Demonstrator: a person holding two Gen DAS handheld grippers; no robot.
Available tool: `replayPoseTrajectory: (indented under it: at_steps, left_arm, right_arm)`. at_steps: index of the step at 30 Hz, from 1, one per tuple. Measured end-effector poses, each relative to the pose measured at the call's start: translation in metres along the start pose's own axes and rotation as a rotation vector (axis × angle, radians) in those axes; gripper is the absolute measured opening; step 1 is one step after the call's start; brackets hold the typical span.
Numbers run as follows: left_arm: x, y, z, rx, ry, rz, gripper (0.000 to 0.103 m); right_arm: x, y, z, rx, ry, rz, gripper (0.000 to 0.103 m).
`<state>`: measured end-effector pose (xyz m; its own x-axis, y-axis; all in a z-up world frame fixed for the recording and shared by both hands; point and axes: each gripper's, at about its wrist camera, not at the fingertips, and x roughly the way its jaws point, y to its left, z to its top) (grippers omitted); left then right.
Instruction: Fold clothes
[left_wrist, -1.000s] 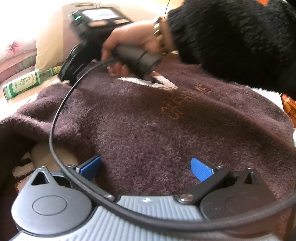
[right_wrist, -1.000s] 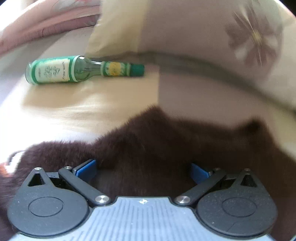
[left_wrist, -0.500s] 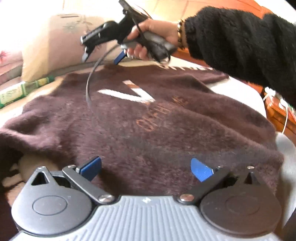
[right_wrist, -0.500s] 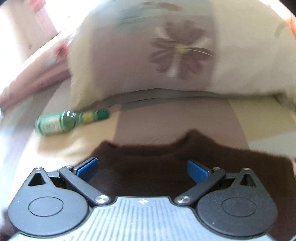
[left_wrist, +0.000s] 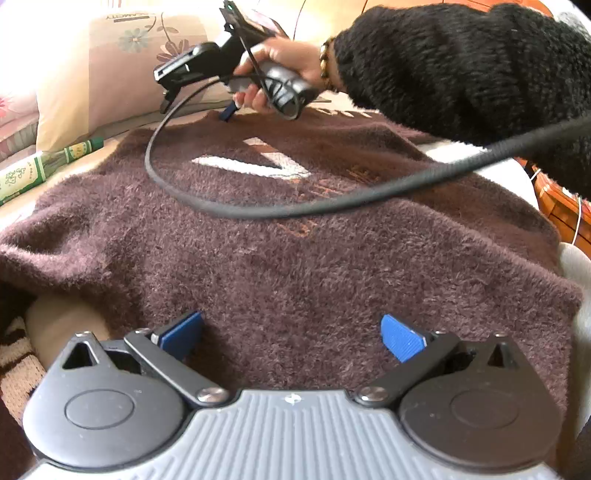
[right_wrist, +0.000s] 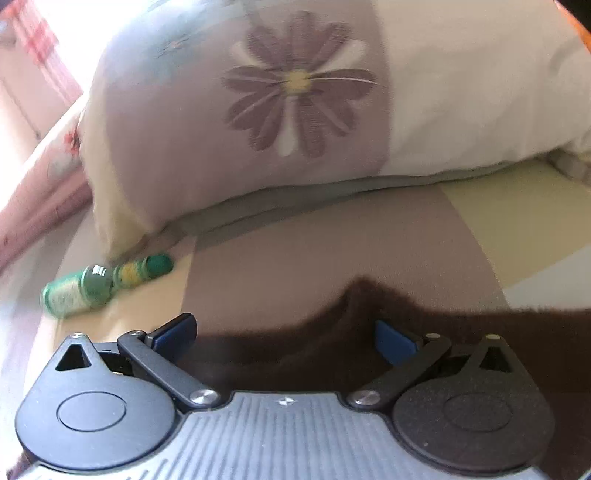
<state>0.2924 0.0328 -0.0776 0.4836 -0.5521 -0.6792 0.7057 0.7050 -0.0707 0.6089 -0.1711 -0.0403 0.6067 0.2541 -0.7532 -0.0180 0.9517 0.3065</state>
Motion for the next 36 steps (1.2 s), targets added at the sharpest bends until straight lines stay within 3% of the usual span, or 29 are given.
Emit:
replayPoseTrajectory:
  at_steps: [2, 5, 8, 11, 17, 19, 23, 27, 29, 32, 36]
  left_arm:
    - [0.000, -0.001, 0.000, 0.003, 0.001, 0.004, 0.102]
    - [0.000, -0.003, -0.001, 0.007, 0.001, 0.010, 0.102]
    - [0.001, -0.001, 0.001, 0.004, 0.002, 0.004, 0.102]
    - [0.001, -0.001, 0.001, 0.009, 0.003, 0.006, 0.102]
    - [0.001, -0.004, 0.001, 0.018, 0.006, 0.013, 0.102]
    - [0.000, -0.006, 0.001, 0.024, 0.007, 0.017, 0.102]
    - [-0.007, -0.016, 0.003, 0.055, -0.012, 0.004, 0.102]
    - [-0.012, -0.025, 0.003, 0.078, -0.036, -0.030, 0.102]
    - [-0.008, -0.026, 0.002, 0.078, -0.026, -0.040, 0.102]
    - [0.001, -0.026, 0.000, 0.081, 0.004, -0.021, 0.102]
    - [0.004, -0.023, -0.003, 0.079, 0.003, -0.037, 0.102]
  right_arm:
    - [-0.006, 0.024, -0.002, -0.106, 0.009, -0.047, 0.103]
    - [0.001, 0.050, -0.001, -0.227, 0.007, -0.185, 0.103]
    - [0.027, 0.045, -0.002, -0.204, 0.124, -0.270, 0.103]
    - [0.033, 0.041, -0.004, -0.195, 0.133, -0.264, 0.103]
    - [0.027, 0.034, 0.003, -0.214, 0.047, -0.198, 0.103]
    - [-0.004, 0.032, 0.002, -0.237, 0.009, -0.130, 0.103]
    - [-0.071, 0.014, 0.000, -0.300, -0.034, -0.119, 0.103]
    - [-0.103, -0.042, -0.009, -0.134, 0.063, -0.073, 0.103]
    - [-0.106, -0.060, -0.019, -0.095, 0.101, -0.110, 0.103]
    - [-0.084, -0.088, -0.035, -0.048, 0.169, -0.247, 0.103]
    - [-0.050, -0.111, -0.040, -0.042, 0.097, -0.375, 0.103]
